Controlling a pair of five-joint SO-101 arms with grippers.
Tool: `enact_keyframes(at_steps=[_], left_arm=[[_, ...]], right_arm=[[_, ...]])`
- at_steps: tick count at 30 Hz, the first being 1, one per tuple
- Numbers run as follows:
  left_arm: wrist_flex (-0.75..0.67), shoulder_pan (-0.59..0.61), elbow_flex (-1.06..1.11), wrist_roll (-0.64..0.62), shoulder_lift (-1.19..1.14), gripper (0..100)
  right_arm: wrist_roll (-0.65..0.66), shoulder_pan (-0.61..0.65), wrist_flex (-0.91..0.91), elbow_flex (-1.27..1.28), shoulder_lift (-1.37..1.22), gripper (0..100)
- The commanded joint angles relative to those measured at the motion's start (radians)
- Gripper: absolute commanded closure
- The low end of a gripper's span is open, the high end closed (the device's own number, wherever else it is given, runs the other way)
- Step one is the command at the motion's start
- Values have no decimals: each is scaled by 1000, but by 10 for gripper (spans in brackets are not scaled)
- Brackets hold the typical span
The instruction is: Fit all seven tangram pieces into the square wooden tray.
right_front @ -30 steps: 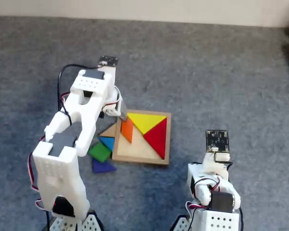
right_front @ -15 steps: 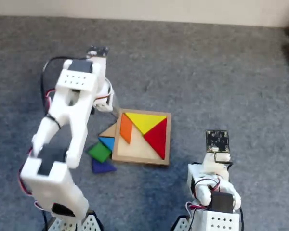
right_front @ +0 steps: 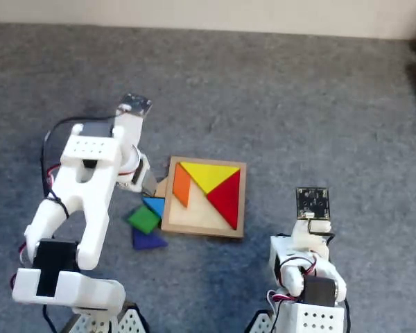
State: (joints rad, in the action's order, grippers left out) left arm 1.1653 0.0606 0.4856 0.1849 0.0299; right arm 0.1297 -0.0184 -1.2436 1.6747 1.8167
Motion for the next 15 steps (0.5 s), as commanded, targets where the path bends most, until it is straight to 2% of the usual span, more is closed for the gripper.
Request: enact_keyframes(at_steps=[1, 7, 15], left_arm=[[-104, 10, 35, 32, 45, 734], [-181, 8, 33, 29, 21, 734], [-160, -13, -143, 29, -265, 734]], right_arm=[[11, -10, -7, 102, 18, 993], [11, -10, -7, 102, 18, 993], [11, -10, -7, 102, 18, 993]])
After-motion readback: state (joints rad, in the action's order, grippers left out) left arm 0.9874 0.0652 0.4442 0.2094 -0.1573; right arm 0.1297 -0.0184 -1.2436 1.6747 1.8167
